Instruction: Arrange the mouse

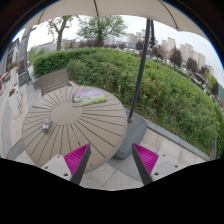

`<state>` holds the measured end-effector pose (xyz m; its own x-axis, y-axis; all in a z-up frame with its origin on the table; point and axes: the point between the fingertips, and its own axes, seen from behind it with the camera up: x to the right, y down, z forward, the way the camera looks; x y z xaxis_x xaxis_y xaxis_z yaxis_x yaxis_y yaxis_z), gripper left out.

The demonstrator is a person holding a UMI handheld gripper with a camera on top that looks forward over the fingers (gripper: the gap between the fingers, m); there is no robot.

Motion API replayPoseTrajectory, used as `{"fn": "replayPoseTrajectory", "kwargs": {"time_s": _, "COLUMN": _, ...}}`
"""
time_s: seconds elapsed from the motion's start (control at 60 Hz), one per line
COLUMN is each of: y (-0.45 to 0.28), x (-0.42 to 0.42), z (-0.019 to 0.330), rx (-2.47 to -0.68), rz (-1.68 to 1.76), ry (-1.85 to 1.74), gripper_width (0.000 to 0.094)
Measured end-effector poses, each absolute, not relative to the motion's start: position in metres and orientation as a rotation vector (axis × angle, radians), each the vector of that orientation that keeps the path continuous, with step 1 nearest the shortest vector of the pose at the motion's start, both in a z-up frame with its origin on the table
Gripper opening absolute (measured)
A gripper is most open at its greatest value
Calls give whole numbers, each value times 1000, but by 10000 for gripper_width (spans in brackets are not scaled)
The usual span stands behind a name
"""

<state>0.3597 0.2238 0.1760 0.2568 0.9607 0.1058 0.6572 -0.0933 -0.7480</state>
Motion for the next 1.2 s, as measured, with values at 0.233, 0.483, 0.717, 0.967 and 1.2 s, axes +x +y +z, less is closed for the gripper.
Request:
{"fn": "replayPoseTrajectory", "kwargs": {"time_s": 0.233, "y": 139, "x": 331, "z": 152, "rx": -1779, "rz": 624, "ry": -1621, "gripper_width": 852}}
{"fn": "replayPoseTrajectory", "kwargs": {"time_s": 0.483, "y": 14, "x": 312, "z": 126, "rx": -1662, "rz": 705, "ry": -1826, "gripper_width": 851}}
{"fn": "replayPoseTrajectory", "kwargs": {"time_s": 0.717, "y": -85, "x": 284, "z": 102, "rx": -1604, "rz": 761, "ry": -1901, "gripper_width": 853}}
{"fn": "replayPoseTrajectory", "kwargs": {"time_s": 0.967, "y": -125, "x": 225, "z": 62, "rx": -1692, "rz": 801, "ry": -1799, "gripper_width": 852}}
{"fn": "replayPoseTrajectory", "kwargs": {"time_s": 1.2, "y": -124, "x": 165, "z": 22, "rx": -1725, "rz": 802, "ry": -1720, "gripper_width": 855}}
